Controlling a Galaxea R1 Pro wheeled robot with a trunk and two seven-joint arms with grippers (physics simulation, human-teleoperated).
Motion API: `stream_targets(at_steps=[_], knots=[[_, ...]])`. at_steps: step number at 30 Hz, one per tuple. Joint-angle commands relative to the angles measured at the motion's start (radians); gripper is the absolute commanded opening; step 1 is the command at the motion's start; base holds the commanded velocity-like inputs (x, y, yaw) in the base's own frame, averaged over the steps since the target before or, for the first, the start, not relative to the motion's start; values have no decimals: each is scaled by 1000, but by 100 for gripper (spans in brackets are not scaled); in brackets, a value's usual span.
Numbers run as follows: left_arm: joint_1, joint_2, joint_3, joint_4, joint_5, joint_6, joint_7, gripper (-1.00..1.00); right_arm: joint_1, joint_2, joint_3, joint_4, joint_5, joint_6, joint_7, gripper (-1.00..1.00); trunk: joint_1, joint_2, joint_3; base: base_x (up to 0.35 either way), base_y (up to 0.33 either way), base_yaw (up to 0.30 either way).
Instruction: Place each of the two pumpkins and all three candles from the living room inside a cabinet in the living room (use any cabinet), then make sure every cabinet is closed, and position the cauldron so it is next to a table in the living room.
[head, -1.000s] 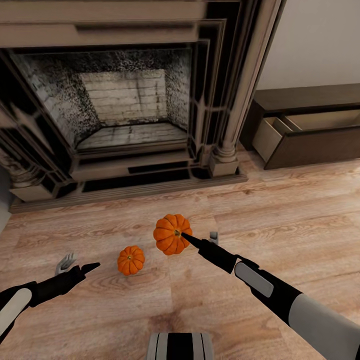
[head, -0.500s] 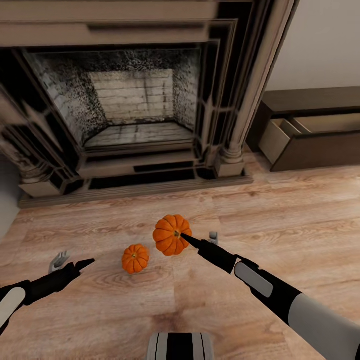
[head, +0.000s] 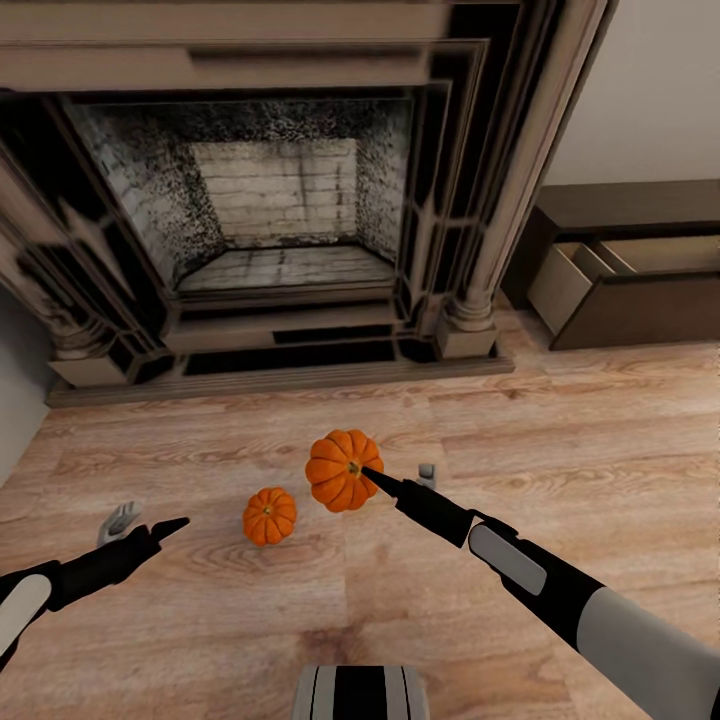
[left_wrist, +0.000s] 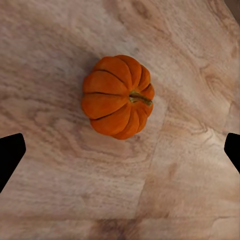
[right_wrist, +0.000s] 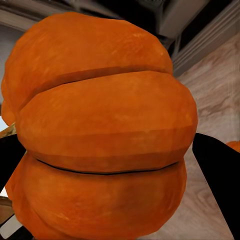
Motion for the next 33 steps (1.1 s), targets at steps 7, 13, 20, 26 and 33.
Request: stream_targets(at_steps=[7,13,20,26,33], knots=[[0,-1,-1,1,5,4,0,100,-1,-1,4,0,-11,7,3,-100,0,0,-1,123,-11,0],[0,-2,-1,0,5,3,1,100,-1,1,6,0,-11,7,3,-100,0,0,-1,140,25,0],[0,-2,0,1,4,3,1,100,-1,0,10,0,-11,7,2,-100,0,0,-1,156,25,0],[-1,-2,0,1,4,3,2,100,-1,-1,5,1,16,7,1,-100,0,0,-1,141,24,0],[0,-3,-1,2,4,3,2,100,-1,-1,1,1,68,7,-1,-100,0,0,-1,80,13,0]])
